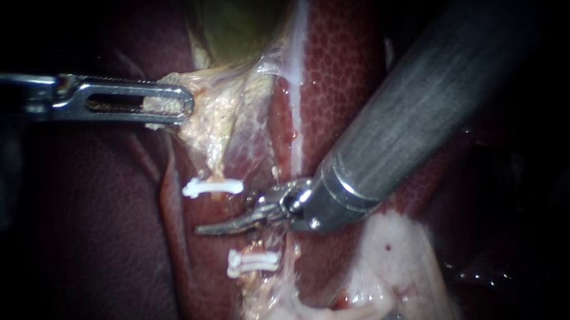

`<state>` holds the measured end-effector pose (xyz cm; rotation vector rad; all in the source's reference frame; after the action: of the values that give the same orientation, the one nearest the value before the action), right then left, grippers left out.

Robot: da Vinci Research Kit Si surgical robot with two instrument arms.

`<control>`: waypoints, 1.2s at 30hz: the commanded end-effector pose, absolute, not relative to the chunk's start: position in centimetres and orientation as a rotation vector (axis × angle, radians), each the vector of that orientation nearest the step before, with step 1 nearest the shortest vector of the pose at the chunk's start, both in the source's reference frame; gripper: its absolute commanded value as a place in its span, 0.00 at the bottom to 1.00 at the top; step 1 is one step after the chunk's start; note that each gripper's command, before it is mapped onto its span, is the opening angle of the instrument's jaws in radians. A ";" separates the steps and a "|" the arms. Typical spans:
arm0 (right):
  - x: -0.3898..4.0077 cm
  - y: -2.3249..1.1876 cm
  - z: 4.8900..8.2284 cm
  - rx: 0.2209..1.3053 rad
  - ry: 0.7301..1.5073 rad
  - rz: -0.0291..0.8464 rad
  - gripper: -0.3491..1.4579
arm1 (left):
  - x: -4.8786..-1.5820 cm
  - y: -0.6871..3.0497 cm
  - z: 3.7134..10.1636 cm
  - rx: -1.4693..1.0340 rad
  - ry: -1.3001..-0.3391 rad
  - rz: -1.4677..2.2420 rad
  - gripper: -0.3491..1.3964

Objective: Go back from the cut left tube

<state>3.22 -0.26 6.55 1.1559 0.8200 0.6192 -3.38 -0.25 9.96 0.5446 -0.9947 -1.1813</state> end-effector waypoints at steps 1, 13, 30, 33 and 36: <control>3.23 -0.25 6.55 1.156 0.819 0.619 0.00 | -3.38 -0.25 9.96 0.545 -0.995 -1.181 0.00; 3.25 -0.27 6.57 1.142 0.828 0.598 0.00 | -3.38 -0.25 9.96 0.545 -0.995 -1.181 0.00; 3.23 -0.33 6.59 1.012 0.914 0.479 0.80 | -3.38 -0.25 9.96 0.545 -0.995 -1.181 0.00; 3.22 -0.34 6.57 1.005 0.927 0.465 0.84 | -3.38 -0.25 9.96 0.545 -0.995 -1.181 0.00; 3.21 -0.35 6.55 0.996 0.945 0.446 0.87 | -3.38 -0.25 9.96 0.545 -0.995 -1.181 0.00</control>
<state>3.20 -0.35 6.55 0.9944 0.9491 0.4426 -3.38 -0.25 9.96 0.5444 -0.9943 -1.1810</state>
